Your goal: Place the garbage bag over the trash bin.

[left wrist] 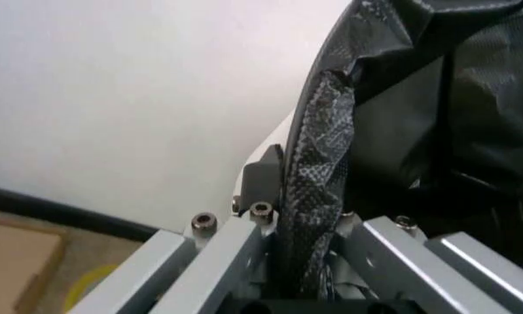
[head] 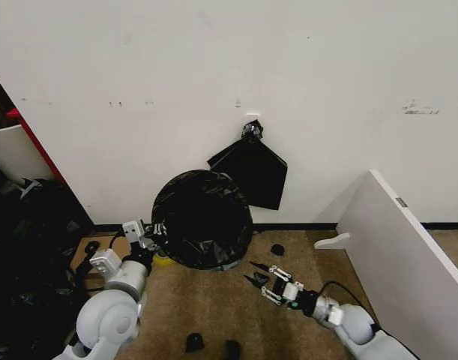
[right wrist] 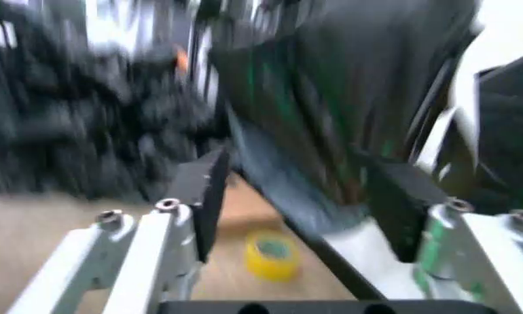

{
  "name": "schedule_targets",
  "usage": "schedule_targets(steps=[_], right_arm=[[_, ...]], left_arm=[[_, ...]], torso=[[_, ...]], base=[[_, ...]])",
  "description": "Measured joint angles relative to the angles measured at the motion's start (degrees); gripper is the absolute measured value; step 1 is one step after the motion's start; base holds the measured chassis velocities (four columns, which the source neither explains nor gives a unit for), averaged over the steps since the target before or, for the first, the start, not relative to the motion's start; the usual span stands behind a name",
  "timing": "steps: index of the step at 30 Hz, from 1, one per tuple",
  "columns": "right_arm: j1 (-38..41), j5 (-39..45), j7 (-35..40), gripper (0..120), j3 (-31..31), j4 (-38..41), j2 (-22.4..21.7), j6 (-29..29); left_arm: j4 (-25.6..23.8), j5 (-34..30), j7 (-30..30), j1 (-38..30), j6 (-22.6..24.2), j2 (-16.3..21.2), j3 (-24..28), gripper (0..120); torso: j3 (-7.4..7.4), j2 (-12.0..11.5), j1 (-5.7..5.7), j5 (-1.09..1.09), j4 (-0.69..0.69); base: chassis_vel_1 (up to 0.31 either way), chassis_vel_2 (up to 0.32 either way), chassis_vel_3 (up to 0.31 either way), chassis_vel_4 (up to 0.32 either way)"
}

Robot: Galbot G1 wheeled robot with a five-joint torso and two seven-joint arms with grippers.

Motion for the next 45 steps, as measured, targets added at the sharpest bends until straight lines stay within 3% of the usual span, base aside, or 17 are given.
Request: schedule_targets(steps=[2,4,5,8,10,14,18,22,24,26,30,31,38,45], right_arm=[[-1.5,6.0,2.4,65,-0.3,5.4,-0.3,-3.3],[-3.0,6.6,11.4,72,-1.8,11.7,-0.3,-6.0],[-3.0,6.6,11.4,72,-1.8,11.7,-0.3,-6.0],[-4.3,3.4,25.3,81,-4.3,20.2,0.1,-10.3],[-4.8,-0.7,37.5,93,-8.8,28.1,1.2,-17.9],[-3.9,-2.9,45.4,94,-13.8,31.9,2.0,-24.3],[0.6,-1.8,57.8,75,-22.2,32.9,4.4,-32.6],[4.1,-0.3,63.2,65,-25.3,31.4,6.2,-35.0],[8.9,1.1,69.5,53,-28.2,28.5,8.3,-36.7],[9.8,1.1,70.6,52,-28.6,27.8,8.7,-37.0],[15.5,1.5,80.3,32,-31.3,23.7,11.6,-40.8],[15.5,1.5,80.3,32,-31.3,23.7,11.6,-40.8],[18.5,0.8,89.8,2,-32.4,20.2,13.1,-46.2],[21.1,1.8,96.0,0,-32.8,17.6,14.4,-51.1]], left_arm=[[1.5,3.6,0.6,0.7,-3.2,-0.2,0.3,0],[2.8,7.2,1.2,1.1,-6.1,-0.5,0.7,0],[2.8,7.2,1.2,1.1,-6.1,-0.5,0.7,0],[3.9,11.2,1.9,1.5,-9.1,-1.1,1.1,0],[4.5,14.4,2.3,1.5,-10.6,-2.1,1.6,0],[5.0,16.2,2.3,1.5,-10.9,-2.9,2.1,0],[6.1,17.2,3.0,1.1,-12.0,-4.0,3.2,0],[6.9,17.4,4.2,0.7,-12.3,-4.3,3.7,0],[8.0,17.6,5.8,0.3,-12.3,-4.3,4.4,0],[8.3,17.6,6.0,0.2,-12.2,-4.3,4.7,0],[10.2,17.7,6.0,-0.6,-11.3,-4.3,6.8,0],[10.2,17.7,6.0,-0.6,-11.3,-4.3,6.8,0],[11.3,18.1,5.9,-0.9,-10.9,-4.3,9.2,0],[12.5,20.0,6.0,-1.1,-11.5,-4.4,11.4,0]], torso=[[0.0,0.0,0.0,0.0,0.03],[0.0,0.0,0.0,-0.01,0.03],[0.0,0.0,0.0,-0.01,0.03],[0.0,0.0,0.0,-0.01,0.04],[0.0,0.0,0.0,-0.01,0.02],[-0.01,0.0,0.0,-0.02,0.02],[0.0,0.0,0.0,-0.02,0.02],[0.0,0.0,0.0,-0.02,0.02],[0.0,0.0,0.0,-0.02,0.04],[0.0,0.0,0.0,-0.02,0.03],[0.01,0.0,0.0,-0.02,0.03],[0.01,0.0,0.0,-0.02,0.03],[0.01,0.0,0.0,0.0,0.02],[0.0,0.0,0.0,0.0,0.02]], base=[[0.0,0.0,0.0,0.0],[0.0,0.0,0.0,0.0],[0.0,0.0,0.0,0.0],[0.0,0.0,0.0,0.0],[0.0,0.0,0.0,0.0],[0.0,0.0,0.0,0.0],[0.0,0.0,0.0,0.0],[0.0,0.0,0.0,0.0],[0.0,0.0,0.0,0.0],[0.0,0.0,0.0,0.0],[0.0,0.0,0.0,0.0],[0.0,0.0,0.0,0.0],[0.0,0.0,0.0,0.0],[0.0,0.0,0.0,0.0]])
